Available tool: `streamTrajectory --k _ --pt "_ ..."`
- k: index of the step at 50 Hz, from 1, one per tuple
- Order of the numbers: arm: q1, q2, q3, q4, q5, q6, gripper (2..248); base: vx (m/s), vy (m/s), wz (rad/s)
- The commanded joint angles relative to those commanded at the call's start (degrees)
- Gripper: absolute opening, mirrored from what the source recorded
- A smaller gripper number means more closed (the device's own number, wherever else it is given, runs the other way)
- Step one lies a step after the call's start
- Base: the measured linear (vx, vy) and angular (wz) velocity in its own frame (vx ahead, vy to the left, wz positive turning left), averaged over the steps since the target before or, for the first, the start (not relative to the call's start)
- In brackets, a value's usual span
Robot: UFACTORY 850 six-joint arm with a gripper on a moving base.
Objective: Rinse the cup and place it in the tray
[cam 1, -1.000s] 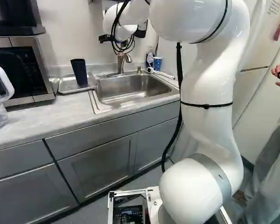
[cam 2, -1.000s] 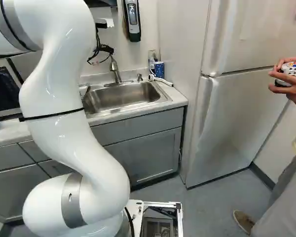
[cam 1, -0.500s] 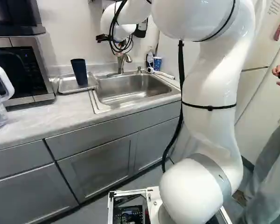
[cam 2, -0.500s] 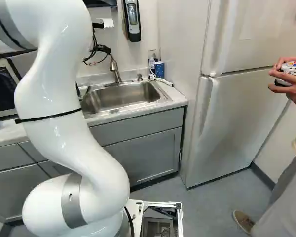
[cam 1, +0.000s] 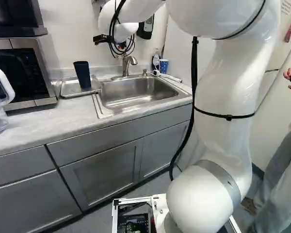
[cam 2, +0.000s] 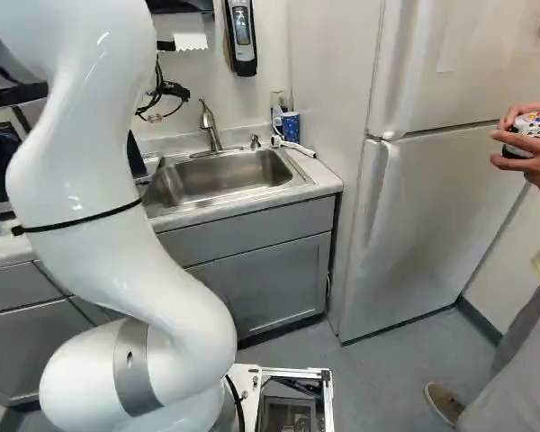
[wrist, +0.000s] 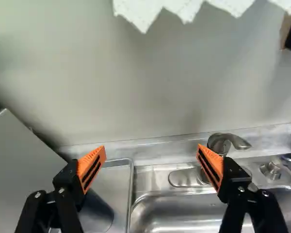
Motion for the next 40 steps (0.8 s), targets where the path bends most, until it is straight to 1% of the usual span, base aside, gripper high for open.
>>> streamTrajectory --k 8,17,28,40 --pt "0.61 2.02 2.26 0.0 -0.18 0.0 247 0.0 0.0 0.0" --pt "1.18 4.45 4.94 0.0 -1.37 0.0 247 0.0 0.0 0.0" --pt "1.71 7.24 7.96 0.0 -3.77 0.0 247 0.0 0.0 0.0" --pt "1.72 10.07 10.95 0.0 -6.95 0.0 247 0.0 0.0 0.0"
